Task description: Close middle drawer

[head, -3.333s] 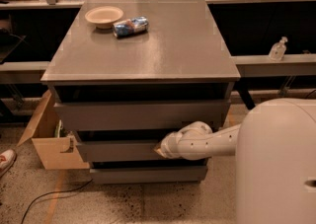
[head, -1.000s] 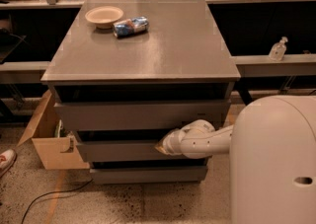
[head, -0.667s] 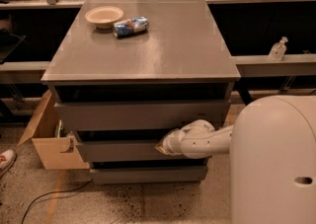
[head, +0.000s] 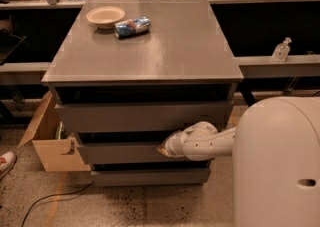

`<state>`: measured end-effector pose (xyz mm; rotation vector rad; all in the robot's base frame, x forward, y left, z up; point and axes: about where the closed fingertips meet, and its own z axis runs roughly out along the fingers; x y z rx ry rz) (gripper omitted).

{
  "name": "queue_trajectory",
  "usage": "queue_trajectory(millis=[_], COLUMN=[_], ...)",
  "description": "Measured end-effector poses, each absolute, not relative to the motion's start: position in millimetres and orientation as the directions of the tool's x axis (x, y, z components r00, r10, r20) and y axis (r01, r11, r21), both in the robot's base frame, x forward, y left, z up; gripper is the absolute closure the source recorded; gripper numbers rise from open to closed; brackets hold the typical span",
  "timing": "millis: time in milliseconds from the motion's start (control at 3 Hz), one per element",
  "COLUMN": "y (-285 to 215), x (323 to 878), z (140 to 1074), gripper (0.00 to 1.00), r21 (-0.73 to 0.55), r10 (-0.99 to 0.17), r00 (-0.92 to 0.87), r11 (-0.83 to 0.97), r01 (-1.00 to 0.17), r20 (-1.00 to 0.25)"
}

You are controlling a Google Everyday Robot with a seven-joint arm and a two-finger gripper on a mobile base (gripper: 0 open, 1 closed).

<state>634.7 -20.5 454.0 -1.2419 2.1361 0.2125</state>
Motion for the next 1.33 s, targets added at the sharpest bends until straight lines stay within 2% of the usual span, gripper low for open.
queue_trajectory(millis=[333,1333], y=[-28.9,-29.1], x=[634.8,634.7], z=[453.2,453.3], gripper=[1.00,1.00], r21=[-0.168,-0.168], r10=[-0.708,-0.707], r00=[-0.360,-0.360], r11=[0.558,0.558], r01=[-0.813,-0.812], r20=[-0.608,-0.608])
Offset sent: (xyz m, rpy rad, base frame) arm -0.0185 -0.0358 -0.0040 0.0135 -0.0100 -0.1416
